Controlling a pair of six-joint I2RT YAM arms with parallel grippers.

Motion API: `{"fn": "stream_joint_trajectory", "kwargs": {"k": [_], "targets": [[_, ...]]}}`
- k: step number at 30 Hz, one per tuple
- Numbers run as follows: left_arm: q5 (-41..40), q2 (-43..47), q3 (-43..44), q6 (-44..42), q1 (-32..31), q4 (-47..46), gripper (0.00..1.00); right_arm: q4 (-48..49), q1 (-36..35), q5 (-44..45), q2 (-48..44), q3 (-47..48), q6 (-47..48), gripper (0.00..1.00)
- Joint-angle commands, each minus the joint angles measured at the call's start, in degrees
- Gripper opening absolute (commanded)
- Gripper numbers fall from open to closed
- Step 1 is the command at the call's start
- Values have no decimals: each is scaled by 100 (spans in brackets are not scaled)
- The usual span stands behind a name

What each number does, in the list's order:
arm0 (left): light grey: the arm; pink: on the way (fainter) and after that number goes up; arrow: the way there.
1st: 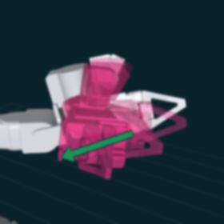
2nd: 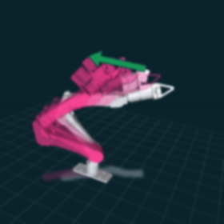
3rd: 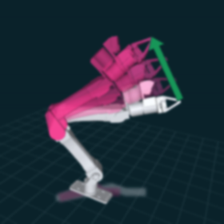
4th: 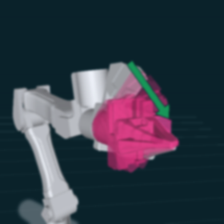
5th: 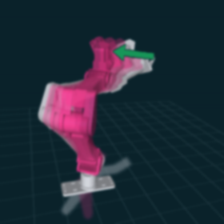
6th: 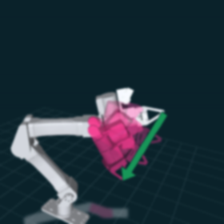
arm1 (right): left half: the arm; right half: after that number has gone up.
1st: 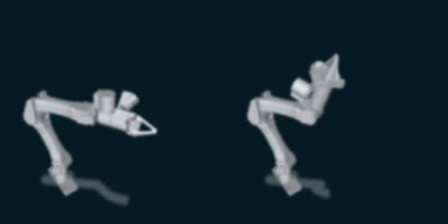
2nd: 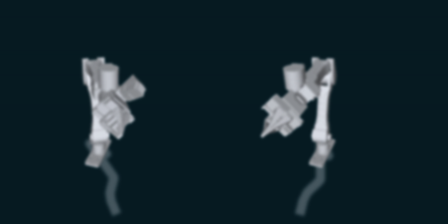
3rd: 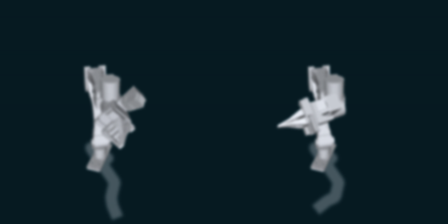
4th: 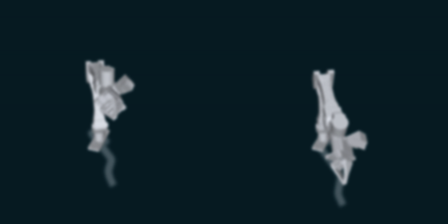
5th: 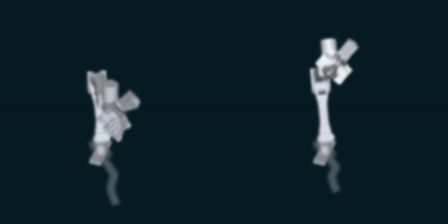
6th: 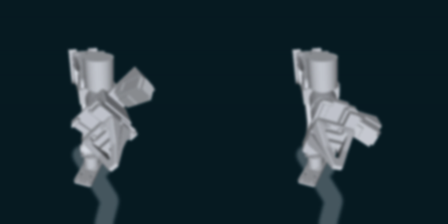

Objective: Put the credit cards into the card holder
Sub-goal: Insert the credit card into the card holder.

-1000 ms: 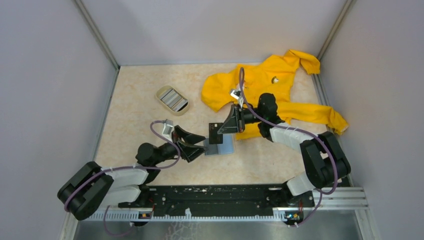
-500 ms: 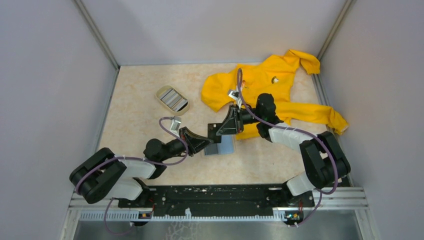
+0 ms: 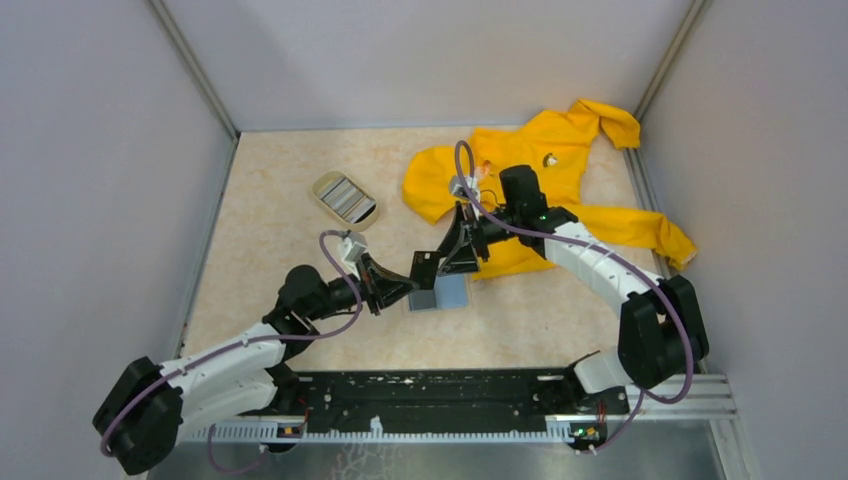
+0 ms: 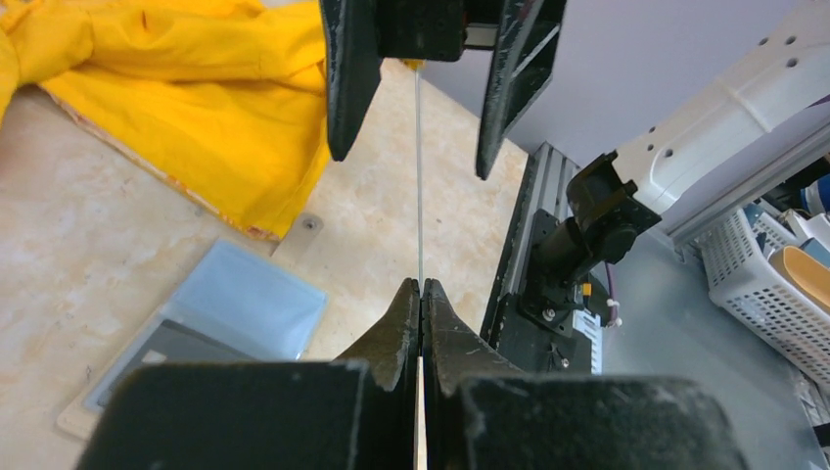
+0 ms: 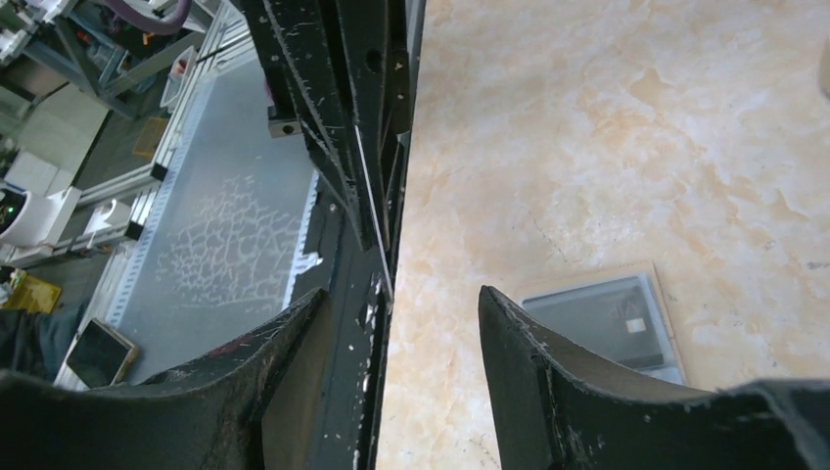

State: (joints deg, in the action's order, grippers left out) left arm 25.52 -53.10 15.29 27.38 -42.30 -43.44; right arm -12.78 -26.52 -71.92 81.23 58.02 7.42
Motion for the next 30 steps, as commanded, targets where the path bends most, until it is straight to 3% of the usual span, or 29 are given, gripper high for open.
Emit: {"fn": "stream_joint_trajectory", "kwargs": {"k": [1,6,12,15,16,21,24,30], "targets": [[320,-191,282,-143,3,719,0,-58,-67,-290,-249,-86,383,56],[542,-480,354,39,11,407,0,325,-85,-281,-316,-258,122,44],[625,-632,345,188,12,135,0,310,-98,-296,-259,-235,111,18],[578,-718,298,274,12,24,0,296,-99,-351,-248,-210,76,0],[485,-731,280,295,12,20,1,241,-99,-353,-232,-174,99,0],[-411,-407,-89,525,150,257,56,-806,-19,332,-45,223,710,0],[-866,3,-497,758,219,299,95,-1049,216,652,111,339,743,0],[-596,-289,-825,1390,310,27,99,-1086,463,1138,476,313,591,0]]}}
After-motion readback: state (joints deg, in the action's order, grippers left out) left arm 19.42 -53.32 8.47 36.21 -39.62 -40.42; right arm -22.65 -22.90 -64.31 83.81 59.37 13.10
